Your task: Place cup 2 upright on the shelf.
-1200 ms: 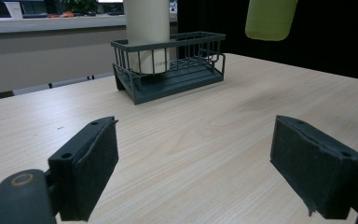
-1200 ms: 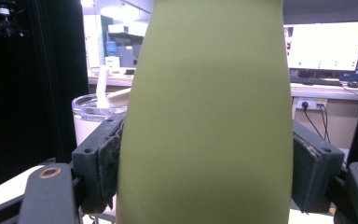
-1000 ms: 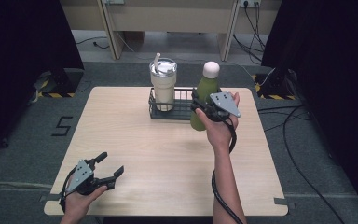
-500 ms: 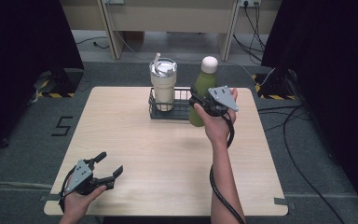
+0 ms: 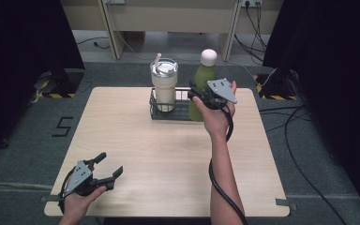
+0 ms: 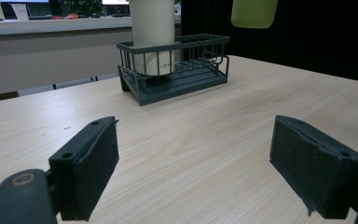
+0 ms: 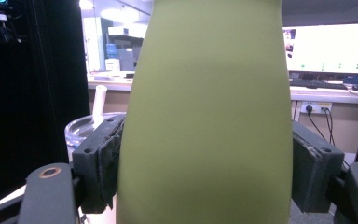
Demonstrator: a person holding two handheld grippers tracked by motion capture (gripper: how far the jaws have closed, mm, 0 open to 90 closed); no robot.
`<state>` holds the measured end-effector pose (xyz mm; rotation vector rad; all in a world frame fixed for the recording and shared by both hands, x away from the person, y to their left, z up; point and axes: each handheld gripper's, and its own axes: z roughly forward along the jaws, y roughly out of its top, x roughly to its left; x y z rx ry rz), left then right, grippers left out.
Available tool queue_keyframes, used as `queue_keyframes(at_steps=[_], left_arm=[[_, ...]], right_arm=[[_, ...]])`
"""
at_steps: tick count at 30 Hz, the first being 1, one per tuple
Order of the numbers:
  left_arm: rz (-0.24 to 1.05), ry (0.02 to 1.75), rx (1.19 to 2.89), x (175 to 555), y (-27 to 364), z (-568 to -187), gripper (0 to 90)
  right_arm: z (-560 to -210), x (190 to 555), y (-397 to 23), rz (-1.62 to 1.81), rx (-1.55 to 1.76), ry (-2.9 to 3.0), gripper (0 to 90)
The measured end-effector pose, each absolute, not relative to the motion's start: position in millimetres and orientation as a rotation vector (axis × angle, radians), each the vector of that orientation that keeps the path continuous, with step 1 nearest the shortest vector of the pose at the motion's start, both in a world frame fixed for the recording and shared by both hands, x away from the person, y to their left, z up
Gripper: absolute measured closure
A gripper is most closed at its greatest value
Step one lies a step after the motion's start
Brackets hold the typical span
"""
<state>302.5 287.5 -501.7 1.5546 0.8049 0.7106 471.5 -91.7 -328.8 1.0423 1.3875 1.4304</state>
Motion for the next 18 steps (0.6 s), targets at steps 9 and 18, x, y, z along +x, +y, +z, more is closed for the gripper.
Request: queue_keyframes(at_steps=[9, 18], left_arm=[[0.713, 0.812, 1.546, 302.3, 288.9, -501.3, 14.7], [0.713, 0.815, 1.544, 302.2, 289.2, -501.5, 14.7]], right_arm=[[-321.0, 479.5, -87.8, 1.438, 1.041, 1.383, 24.6], [-316.7, 486.4, -86.7, 1.438, 1.048, 1.371, 24.6]])
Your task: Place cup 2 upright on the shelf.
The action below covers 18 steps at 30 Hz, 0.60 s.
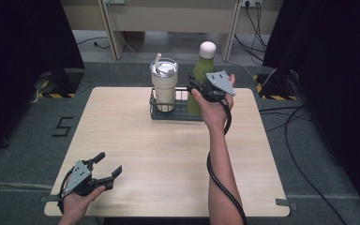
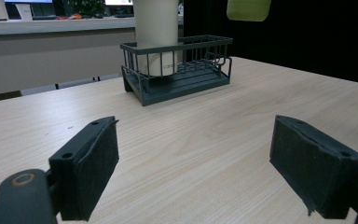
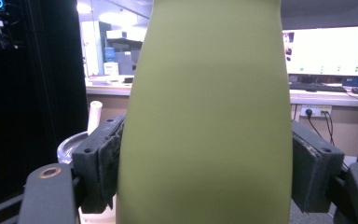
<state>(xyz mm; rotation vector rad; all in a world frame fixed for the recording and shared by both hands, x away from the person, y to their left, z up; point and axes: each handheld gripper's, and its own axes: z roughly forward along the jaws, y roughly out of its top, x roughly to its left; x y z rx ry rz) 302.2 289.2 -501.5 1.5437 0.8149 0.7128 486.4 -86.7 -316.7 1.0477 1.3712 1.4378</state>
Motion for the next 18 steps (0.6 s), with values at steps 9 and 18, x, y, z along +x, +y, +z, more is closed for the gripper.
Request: queue_keyframes(at_steps=[9, 18], left_arm=[[0.714, 0.82, 1.54, 303.0, 290.3, -501.8, 14.7], [0.714, 0.826, 1.537, 303.9, 290.9, -502.1, 14.7]], right_arm=[[-312.9, 495.0, -85.2, 1.441, 1.051, 1.365, 24.6], [-306.5, 504.0, -82.3, 1.44, 1.05, 1.36, 24.6]])
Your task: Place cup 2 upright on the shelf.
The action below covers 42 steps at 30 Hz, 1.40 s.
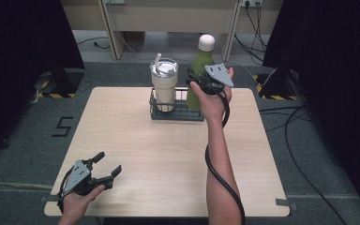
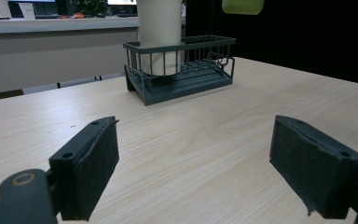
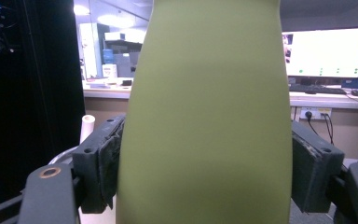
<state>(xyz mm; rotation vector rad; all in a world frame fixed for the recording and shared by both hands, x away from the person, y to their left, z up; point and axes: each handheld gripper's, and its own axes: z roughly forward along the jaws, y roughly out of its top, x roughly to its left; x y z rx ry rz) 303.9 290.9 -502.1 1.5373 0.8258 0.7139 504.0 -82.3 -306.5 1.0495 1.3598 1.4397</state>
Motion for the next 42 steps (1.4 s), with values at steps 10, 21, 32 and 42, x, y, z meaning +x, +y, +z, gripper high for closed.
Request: queue_keyframes(at_steps=[10, 21, 32, 42], left_arm=[[0.719, 0.828, 1.535, 304.0, 292.8, -502.1, 14.8], [0.719, 0.835, 1.53, 304.1, 294.0, -502.3, 14.8], [0.725, 0.839, 1.525, 304.2, 296.2, -502.0, 14.8], [0.725, 0.84, 1.524, 303.4, 296.3, -502.1, 14.7]], right_arm=[[-302.4, 517.1, -79.0, 1.437, 1.064, 1.362, 24.6], [-308.7, 534.5, -80.9, 1.411, 1.104, 1.369, 24.6], [-313.5, 553.1, -79.4, 1.387, 1.131, 1.376, 24.6], [-317.5, 571.8, -76.6, 1.358, 1.161, 1.394, 24.6]])
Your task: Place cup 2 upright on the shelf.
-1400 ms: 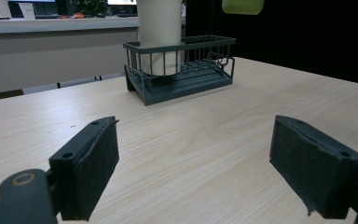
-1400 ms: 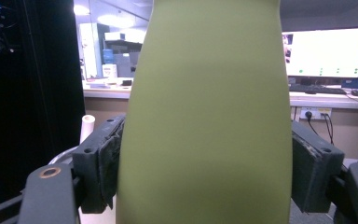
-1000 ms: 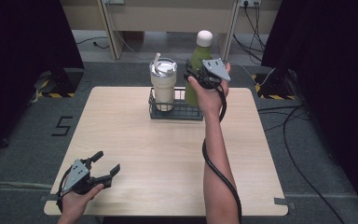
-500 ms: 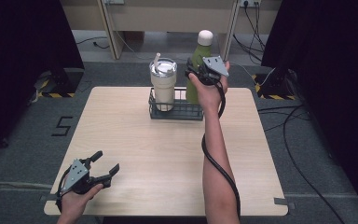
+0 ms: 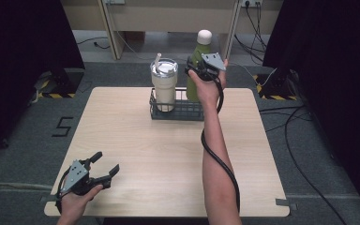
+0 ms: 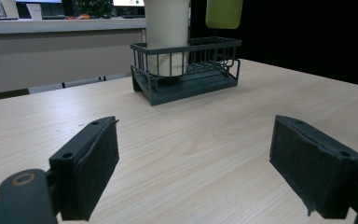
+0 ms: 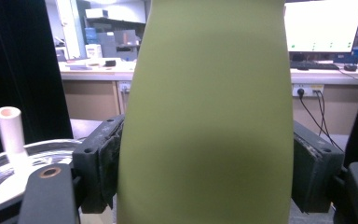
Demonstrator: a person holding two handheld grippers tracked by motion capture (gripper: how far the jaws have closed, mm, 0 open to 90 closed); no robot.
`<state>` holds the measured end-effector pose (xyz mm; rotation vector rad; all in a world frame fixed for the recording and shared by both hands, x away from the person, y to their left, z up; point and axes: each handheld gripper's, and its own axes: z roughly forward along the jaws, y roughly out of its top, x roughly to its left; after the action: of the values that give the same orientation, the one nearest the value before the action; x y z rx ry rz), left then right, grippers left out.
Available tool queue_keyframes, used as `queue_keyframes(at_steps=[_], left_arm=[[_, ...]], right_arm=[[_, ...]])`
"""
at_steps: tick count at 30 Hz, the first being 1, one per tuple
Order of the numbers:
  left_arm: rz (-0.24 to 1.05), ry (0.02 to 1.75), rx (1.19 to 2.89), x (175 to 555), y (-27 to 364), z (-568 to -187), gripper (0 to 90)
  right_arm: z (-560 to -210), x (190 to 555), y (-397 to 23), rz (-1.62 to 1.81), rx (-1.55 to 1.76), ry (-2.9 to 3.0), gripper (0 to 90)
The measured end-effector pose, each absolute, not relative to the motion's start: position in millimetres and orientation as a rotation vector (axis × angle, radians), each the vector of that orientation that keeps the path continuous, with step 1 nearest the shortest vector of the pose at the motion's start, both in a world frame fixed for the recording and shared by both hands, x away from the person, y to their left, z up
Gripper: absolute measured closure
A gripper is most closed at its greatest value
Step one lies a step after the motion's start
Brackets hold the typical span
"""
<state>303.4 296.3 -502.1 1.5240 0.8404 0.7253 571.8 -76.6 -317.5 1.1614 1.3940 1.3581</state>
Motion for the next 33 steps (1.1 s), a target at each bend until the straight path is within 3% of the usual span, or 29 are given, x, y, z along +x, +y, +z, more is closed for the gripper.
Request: queue_keyframes(at_steps=[33], left_arm=[[0.719, 0.835, 1.521, 302.5, 295.4, -501.6, 14.8]], right_arm=[[-356.6, 605.2, -71.2, 1.243, 1.238, 1.483, 24.6]])
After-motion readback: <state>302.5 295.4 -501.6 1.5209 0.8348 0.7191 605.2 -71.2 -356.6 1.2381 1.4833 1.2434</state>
